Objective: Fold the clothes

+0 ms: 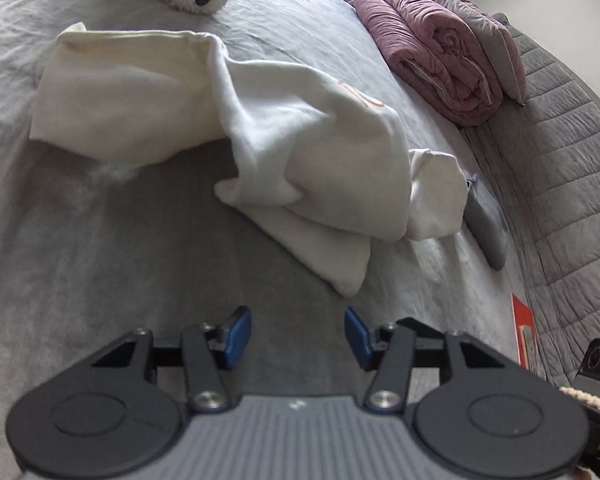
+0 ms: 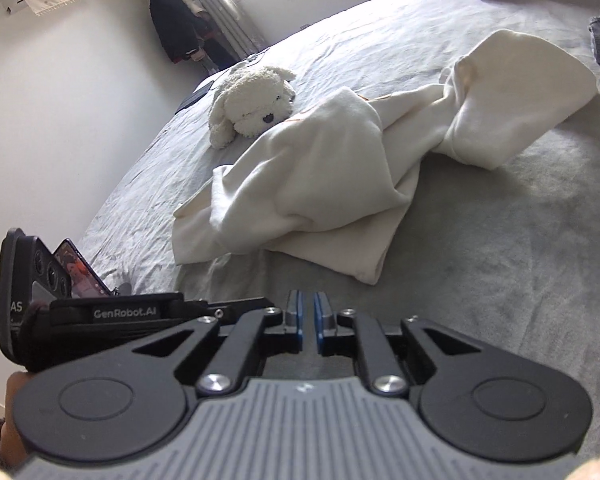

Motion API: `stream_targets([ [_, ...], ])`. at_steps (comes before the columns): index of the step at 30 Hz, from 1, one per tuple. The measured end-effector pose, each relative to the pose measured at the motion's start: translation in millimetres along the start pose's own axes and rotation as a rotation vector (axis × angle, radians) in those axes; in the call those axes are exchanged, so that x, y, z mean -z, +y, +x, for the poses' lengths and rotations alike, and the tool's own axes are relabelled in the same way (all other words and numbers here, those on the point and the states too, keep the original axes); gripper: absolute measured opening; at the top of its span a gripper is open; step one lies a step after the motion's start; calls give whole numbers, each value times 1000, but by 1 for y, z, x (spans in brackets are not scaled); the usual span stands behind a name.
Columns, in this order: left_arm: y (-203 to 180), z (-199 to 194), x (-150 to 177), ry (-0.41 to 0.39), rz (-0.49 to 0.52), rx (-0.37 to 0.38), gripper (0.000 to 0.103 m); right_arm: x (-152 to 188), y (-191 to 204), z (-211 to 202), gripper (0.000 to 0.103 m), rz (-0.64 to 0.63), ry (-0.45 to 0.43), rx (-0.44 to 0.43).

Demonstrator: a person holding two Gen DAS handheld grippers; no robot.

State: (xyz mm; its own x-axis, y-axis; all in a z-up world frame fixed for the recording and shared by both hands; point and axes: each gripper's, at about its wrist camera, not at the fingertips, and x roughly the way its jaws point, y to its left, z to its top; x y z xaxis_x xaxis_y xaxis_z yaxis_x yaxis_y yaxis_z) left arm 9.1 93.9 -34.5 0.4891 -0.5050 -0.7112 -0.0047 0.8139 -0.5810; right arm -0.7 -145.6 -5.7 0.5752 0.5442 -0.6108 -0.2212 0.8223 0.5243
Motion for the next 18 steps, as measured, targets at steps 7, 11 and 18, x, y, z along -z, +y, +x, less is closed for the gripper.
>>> stream_targets([
  [7,-2,15,13,-34,-4,17,53,4,-26,-6,18,56,9,29],
  [11,-3,27,12,-87,-29,34,53,9,-47,-11,58,86,-34,14],
  [18,-7,50,5,-183,-96,53,50,18,-82,-10,58,246,-32,-75],
])
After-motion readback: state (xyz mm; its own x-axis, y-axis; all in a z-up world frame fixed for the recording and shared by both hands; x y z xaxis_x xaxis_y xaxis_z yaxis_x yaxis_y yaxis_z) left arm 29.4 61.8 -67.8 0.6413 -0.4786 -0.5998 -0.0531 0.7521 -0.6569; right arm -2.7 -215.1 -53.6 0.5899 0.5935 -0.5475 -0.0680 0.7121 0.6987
